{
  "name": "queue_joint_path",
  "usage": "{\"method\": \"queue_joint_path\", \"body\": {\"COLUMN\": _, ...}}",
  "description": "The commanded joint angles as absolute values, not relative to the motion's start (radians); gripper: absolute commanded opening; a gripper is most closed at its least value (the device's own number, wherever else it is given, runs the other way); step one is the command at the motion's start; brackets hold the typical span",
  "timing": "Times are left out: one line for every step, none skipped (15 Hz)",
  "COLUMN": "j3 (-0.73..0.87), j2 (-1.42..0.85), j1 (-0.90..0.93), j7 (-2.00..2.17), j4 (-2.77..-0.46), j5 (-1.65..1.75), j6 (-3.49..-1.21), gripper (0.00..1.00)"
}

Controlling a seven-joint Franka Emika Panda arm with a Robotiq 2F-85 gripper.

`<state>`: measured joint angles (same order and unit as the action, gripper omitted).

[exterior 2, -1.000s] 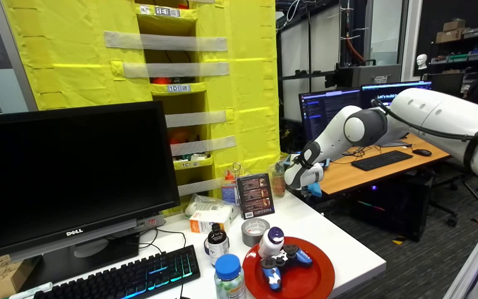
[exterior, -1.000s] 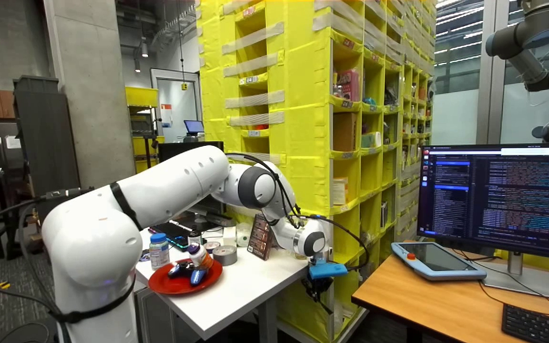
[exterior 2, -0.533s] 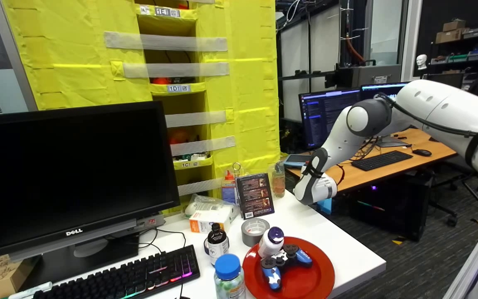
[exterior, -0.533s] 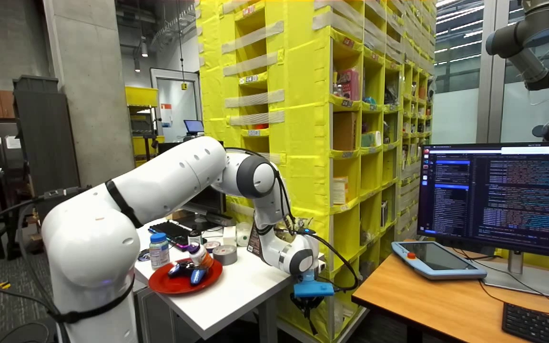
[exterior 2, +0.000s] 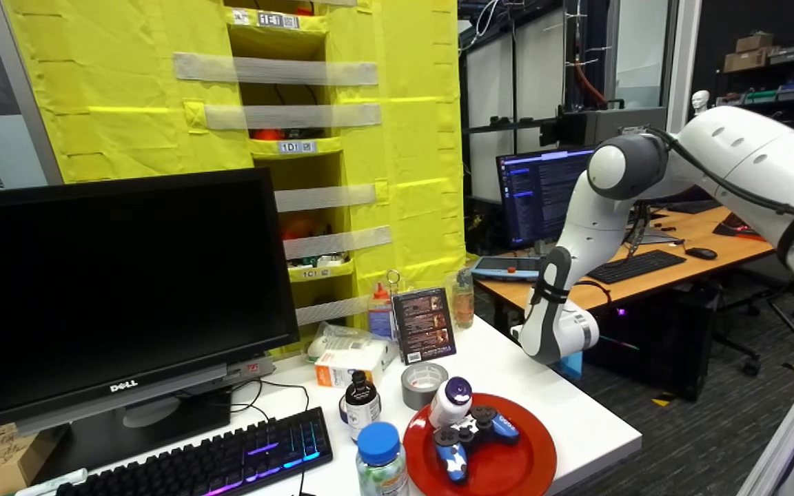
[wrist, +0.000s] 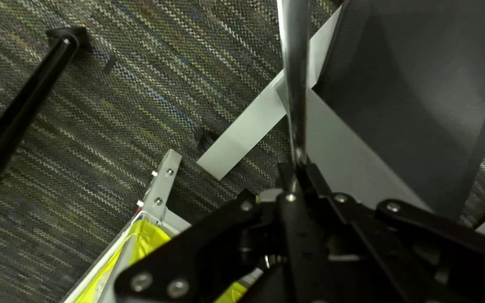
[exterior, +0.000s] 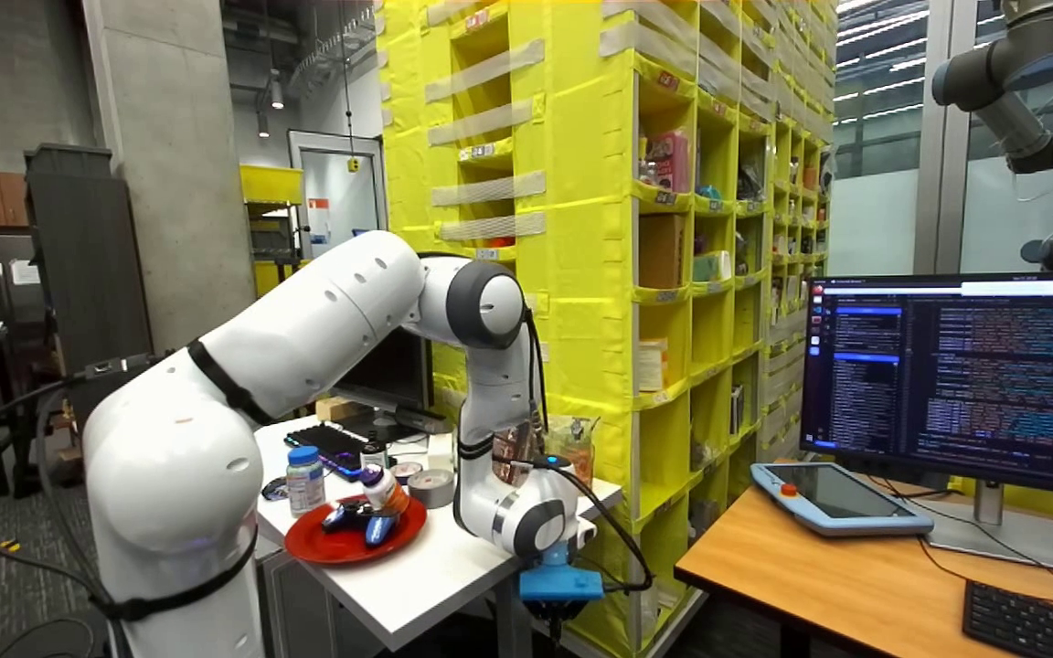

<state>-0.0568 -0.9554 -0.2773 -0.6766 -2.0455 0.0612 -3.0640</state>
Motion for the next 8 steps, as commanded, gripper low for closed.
{"method": "queue_joint_path", "body": {"j3": -0.073, "j2": -0.882, "j1": -0.255, "j7": -0.569, "j4": -2.286, "j5": 0.126, "j6": -3.207, "gripper": 0.02}}
{"method": "queue_joint_path", "body": {"j3": -0.069, "j2": -0.873, "j1": -0.254, "j7": -0.543, "j4": -2.336, "j5": 0.142, "j6": -3.246, "gripper": 0.02}}
{"method": "queue_joint_path", "body": {"j3": -0.063, "j2": -0.865, "j1": -0.248, "j7": -0.517, "j4": -2.385, "j5": 0.157, "j6": -3.283, "gripper": 0.02}}
{"method": "queue_joint_path", "body": {"j3": -0.055, "j2": -0.861, "j1": -0.238, "j7": -0.489, "j4": -2.429, "j5": 0.171, "j6": -3.319, "gripper": 0.02}}
{"method": "queue_joint_path", "body": {"j3": -0.047, "j2": -0.856, "j1": -0.228, "j7": -0.463, "j4": -2.475, "j5": 0.184, "j6": -3.359, "gripper": 0.02}}
{"method": "queue_joint_path", "body": {"j3": -0.039, "j2": -0.855, "j1": -0.214, "j7": -0.440, "j4": -2.517, "j5": 0.197, "j6": -3.399, "gripper": 0.02}}
{"method": "queue_joint_path", "body": {"j3": -0.034, "j2": -0.856, "j1": -0.202, "j7": -0.419, "j4": -2.556, "j5": 0.206, "j6": -3.441, "gripper": 0.33}}
{"method": "queue_joint_path", "body": {"j3": -0.025, "j2": -0.859, "j1": -0.183, "j7": -0.406, "j4": -2.591, "j5": 0.211, "j6": -3.475, "gripper": 0.34}}
